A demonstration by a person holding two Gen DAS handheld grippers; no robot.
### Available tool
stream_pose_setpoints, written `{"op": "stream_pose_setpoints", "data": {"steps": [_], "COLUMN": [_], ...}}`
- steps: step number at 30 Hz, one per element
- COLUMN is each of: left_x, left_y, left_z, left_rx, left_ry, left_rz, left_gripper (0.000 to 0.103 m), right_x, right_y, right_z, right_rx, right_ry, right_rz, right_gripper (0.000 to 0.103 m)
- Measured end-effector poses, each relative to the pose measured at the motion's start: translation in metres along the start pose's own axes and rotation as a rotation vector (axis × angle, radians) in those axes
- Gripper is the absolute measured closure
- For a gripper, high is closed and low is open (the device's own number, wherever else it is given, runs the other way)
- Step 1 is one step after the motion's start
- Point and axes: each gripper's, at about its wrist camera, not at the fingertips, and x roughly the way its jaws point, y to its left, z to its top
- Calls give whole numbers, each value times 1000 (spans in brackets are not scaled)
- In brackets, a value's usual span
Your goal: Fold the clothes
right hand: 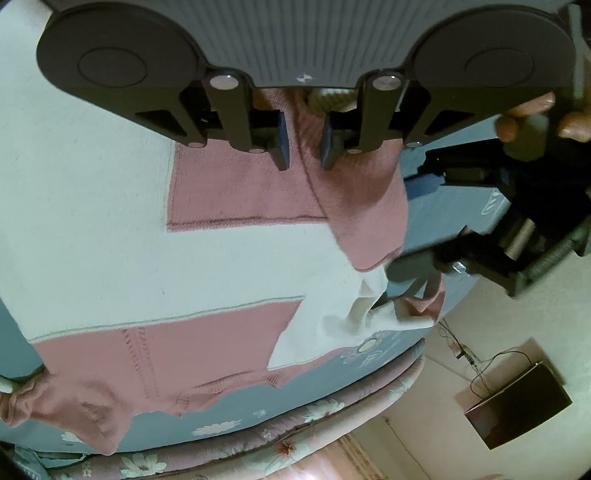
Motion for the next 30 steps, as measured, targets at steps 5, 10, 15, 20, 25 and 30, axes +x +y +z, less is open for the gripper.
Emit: {"op": "stream_pose_setpoints", "data": {"steps": [5,10,15,20,25,30], "left_x": [-5,-10,-10,-32,-66,-84], "left_y": [-5,2,-1,-17,-29,-12], "left_z": [2,4,5,16,26,33], "left_rx": [37,-4,36,101,185,159], "left_ry": [-25,-31,-2,-7,-36,-23], "left_rz": [10,-41,92,147,247,359], "left_gripper": [60,73,99,99,99,99], "right_x": [0,-1,-2,-9,-23,-32], "right_y": [-1,-1,-1,4,5,-7], "right_z": [1,1,1,2,4,7], "right_rx": [1,7,16,-15,-28,22], "right_ry": [1,4,6,-17,-95,-131], "right_rz": [1,2,4,-13,-82,-109], "right_gripper": [80,79,78,65,57,56]}}
